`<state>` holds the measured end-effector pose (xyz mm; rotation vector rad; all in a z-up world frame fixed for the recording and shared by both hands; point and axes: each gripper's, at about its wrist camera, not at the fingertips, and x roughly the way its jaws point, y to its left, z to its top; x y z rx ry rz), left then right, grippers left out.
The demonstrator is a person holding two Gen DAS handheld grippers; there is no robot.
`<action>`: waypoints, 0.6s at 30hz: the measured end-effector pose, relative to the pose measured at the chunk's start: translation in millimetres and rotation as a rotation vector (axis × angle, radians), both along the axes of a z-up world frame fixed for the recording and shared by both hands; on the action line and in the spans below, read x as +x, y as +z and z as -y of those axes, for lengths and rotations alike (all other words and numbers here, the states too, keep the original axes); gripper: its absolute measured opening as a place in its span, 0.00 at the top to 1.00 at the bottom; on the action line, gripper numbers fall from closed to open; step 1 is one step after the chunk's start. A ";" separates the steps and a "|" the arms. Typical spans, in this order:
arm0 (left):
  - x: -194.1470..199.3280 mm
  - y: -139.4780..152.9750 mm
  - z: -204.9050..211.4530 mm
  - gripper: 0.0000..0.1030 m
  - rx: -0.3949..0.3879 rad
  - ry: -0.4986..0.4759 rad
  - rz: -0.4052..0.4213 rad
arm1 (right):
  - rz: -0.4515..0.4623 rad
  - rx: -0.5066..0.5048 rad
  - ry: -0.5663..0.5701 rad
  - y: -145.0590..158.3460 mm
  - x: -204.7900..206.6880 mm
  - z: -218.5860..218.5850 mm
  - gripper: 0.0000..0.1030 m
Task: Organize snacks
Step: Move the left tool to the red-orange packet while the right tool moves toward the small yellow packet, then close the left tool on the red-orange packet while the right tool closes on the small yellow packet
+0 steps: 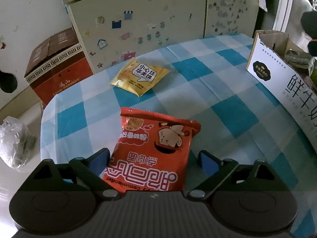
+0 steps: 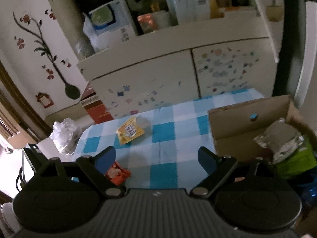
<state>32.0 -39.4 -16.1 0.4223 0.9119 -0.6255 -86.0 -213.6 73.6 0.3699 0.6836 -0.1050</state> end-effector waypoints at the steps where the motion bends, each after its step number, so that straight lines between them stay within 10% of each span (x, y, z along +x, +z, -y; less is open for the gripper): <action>1: 0.7 -0.6 -1.5 0.11 -0.007 0.000 -0.011 | -0.002 -0.005 0.013 -2.9 3.0 -2.5 0.13; 18: 15.5 13.0 -42.8 0.27 -0.084 0.212 -0.160 | -0.025 -0.058 0.179 -71.6 99.0 -35.2 0.14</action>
